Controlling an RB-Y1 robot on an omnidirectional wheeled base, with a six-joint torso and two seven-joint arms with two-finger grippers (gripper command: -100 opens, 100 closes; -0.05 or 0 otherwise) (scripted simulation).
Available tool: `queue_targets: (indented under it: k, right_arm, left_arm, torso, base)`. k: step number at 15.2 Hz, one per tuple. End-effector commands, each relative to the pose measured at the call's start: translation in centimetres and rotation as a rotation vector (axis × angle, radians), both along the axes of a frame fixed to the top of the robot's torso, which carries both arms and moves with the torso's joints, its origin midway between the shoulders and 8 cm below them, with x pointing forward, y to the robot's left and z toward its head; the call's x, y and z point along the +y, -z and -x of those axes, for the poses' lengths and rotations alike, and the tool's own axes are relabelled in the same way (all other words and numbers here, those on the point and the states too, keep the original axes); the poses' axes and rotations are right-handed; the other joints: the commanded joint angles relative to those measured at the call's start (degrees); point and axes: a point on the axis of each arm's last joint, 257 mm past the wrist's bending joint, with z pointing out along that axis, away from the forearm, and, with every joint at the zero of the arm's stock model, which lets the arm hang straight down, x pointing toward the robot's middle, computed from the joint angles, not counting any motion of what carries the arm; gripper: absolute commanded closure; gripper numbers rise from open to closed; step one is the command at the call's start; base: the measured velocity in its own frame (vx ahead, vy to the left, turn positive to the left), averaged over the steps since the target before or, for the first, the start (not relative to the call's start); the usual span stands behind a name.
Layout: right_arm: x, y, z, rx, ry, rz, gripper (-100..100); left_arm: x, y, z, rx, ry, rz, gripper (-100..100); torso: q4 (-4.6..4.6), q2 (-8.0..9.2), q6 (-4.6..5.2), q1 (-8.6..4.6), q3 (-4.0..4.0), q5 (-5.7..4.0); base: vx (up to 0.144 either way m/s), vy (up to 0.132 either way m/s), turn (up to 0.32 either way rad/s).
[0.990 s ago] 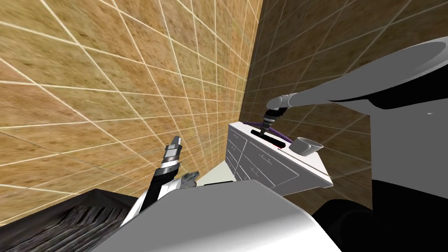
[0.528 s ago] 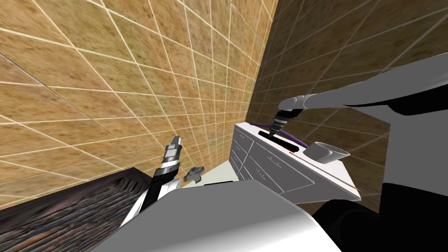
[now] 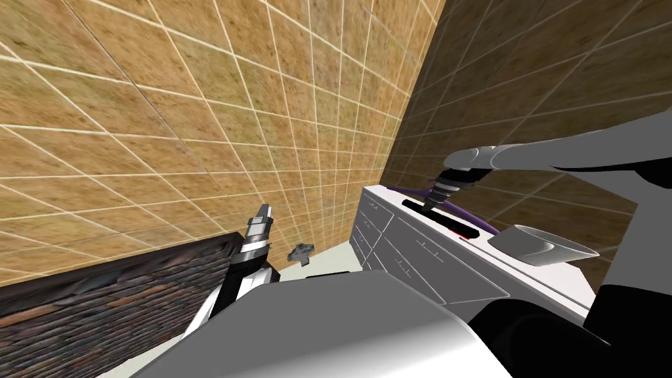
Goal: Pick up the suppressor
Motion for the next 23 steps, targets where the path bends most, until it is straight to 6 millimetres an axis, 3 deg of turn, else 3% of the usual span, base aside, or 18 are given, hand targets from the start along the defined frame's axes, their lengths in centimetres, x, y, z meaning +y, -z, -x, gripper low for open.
queue_targets:
  k: [1,4,5,7,8,10,11,12,16,17,18,19,21,22,23]
  right_arm:
    - [-2.7,0.6,2.9,0.032,0.038,0.008,-100]
    - [-3.8,1.1,3.8,0.008,0.077,-0.012,-100]
    - [-6.1,1.0,6.2,0.03,0.115,0.012,-100]
    - [-6.5,2.0,7.2,0.023,0.138,-0.016,-100]
    - [-8.3,2.3,9.8,0.055,0.172,0.0,-100]
    - [-8.8,3.0,10.8,0.043,0.2,-0.022,-100]
    - [-8.4,2.4,10.0,0.044,0.178,-0.012,-100]
    - [-8.5,2.6,10.2,0.045,0.182,-0.014,100]
    - [-8.5,2.5,10.2,0.043,0.185,-0.012,100]
    - [-6.5,2.0,7.2,0.023,0.139,-0.017,100]
    - [-6.5,2.0,7.2,0.023,0.138,-0.016,100]
    - [-4.4,1.8,4.6,-0.005,0.104,-0.034,100]
    - [-3.8,1.1,3.8,0.008,0.077,-0.012,100]
    - [-1.6,0.8,1.5,-0.019,0.046,-0.03,100]
    - [-1.8,0.2,1.0,-0.008,0.04,0.003,100]
  left_arm:
    - [0.0,0.0,0.0,0.0,0.0,0.0,0]
    - [0.0,0.0,0.0,0.0,0.0,0.0,0]
    - [0.0,0.0,0.0,0.0,0.0,0.0,0]
    - [0.0,0.0,0.0,0.0,0.0,0.0,0]
    - [0.0,0.0,0.0,0.0,0.0,0.0,0]
    - [0.0,0.0,0.0,0.0,0.0,0.0,0]
    - [0.0,0.0,0.0,0.0,0.0,0.0,0]
    - [0.0,0.0,0.0,0.0,0.0,0.0,0]
    - [0.0,0.0,0.0,0.0,0.0,0.0,0]
    - [0.0,0.0,0.0,0.0,0.0,0.0,0]
    - [0.0,0.0,0.0,0.001,-0.001,0.0,0]
    - [0.0,0.0,0.0,0.001,-0.001,0.0,0]
    - [0.0,0.0,0.0,0.001,-0.001,-0.001,0]
    - [0.0,0.0,0.0,0.0,0.0,0.0,0]
    - [0.0,0.0,0.0,0.001,-0.001,-0.001,0]
  torso:
    - [0.0,0.0,0.0,0.0,0.0,0.0]
    - [0.0,-0.01,0.01,0.03,-0.01,0.01]
    - [0.01,0.0,0.05,-0.06,0.01,0.0]
    - [0.0,0.04,-0.04,0.02,0.02,0.01]
    - [0.01,0.03,0.0,0.0,0.02,0.0]
    - [-0.01,0.0,-0.05,0.16,-0.01,0.04]
    - [0.0,0.0,0.01,0.09,0.0,0.03]
    - [0.0,-0.02,0.01,-0.02,-0.01,0.03]
    - [-0.03,-0.07,-0.04,-0.17,-0.04,-0.06]
    - [-0.03,-0.07,-0.04,-0.18,-0.05,-0.06]
    - [0.01,-0.11,0.05,-0.29,-0.04,0.0]
    - [0.0,-0.11,0.11,-0.45,-0.05,-0.06]
    - [-0.01,-0.17,0.06,-0.65,-0.08,-0.1]
    - [-0.03,-0.18,-0.01,-0.61,-0.1,-0.11]
    - [-0.03,-0.24,0.04,-0.62,-0.13,-0.11]
  base:
    - [-0.031,0.081,0.368]
    - [-0.031,0.058,0.161]
    - [-0.036,0.059,0.301]
    - [-0.039,0.065,0.254]
    - [-0.035,0.102,0.314]
    - [-0.023,0.089,0.259]
    - [-0.01,0.031,0.02]
    - [-0.004,0.013,-0.004]
    - [0.0,0.0,0.0]
    - [0.023,-0.062,-0.322]
    - [0.039,-0.096,-0.414]
    - [0.044,-0.129,-0.445]
    - [0.042,-0.106,-0.295]
    - [0.048,-0.091,-0.401]
    - [0.055,-0.083,-0.38]
